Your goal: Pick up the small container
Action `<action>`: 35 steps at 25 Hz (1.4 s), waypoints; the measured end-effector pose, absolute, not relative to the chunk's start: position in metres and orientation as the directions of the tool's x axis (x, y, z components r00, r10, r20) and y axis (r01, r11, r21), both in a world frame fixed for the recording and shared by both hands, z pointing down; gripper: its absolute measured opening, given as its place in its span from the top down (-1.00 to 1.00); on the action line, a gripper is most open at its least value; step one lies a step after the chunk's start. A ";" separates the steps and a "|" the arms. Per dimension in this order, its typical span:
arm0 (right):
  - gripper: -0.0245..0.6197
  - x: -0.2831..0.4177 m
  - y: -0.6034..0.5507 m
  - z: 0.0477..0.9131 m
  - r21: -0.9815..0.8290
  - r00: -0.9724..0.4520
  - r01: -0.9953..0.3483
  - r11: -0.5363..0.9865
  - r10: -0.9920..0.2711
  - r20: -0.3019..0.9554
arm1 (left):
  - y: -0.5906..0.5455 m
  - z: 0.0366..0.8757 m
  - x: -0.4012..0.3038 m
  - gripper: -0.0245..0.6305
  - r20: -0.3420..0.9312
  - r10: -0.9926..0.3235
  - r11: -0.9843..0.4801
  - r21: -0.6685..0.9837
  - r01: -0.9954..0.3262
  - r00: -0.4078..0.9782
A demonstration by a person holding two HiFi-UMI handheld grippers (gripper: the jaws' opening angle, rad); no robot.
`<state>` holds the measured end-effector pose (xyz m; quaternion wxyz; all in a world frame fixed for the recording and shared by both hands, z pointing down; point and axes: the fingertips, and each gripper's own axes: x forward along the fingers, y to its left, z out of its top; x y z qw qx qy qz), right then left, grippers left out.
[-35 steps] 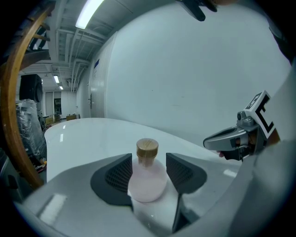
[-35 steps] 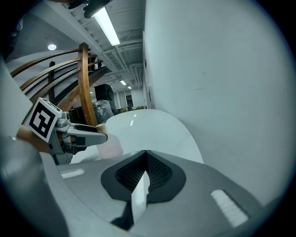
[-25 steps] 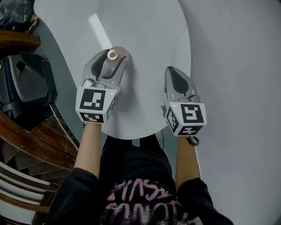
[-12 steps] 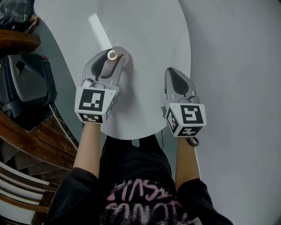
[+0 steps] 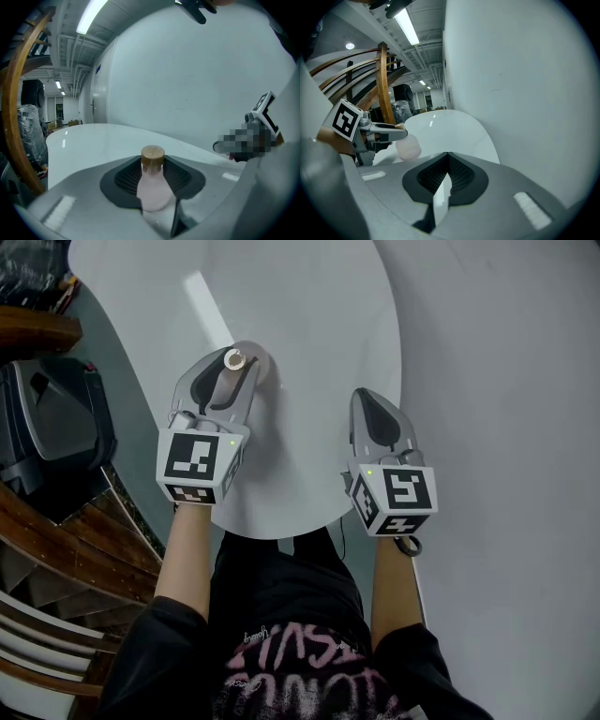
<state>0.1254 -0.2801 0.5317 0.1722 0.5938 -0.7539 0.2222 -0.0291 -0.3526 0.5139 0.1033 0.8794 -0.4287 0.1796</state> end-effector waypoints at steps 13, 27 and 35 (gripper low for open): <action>0.86 0.124 -0.273 0.527 -0.123 -0.222 -0.975 0.186 -0.824 0.520 | -0.347 0.509 -0.035 0.48 0.400 -0.719 -0.612 0.023 -0.791 0.568; 0.86 0.116 -0.265 0.503 -0.106 -0.221 -0.975 0.194 -0.840 0.495 | -0.330 0.484 -0.050 0.48 0.364 -0.740 -0.603 0.015 -0.798 0.566; 0.86 0.112 -0.260 0.491 -0.107 -0.233 -0.972 0.207 -0.853 0.467 | -0.317 0.471 -0.057 0.48 0.349 -0.757 -0.587 0.006 -0.809 0.552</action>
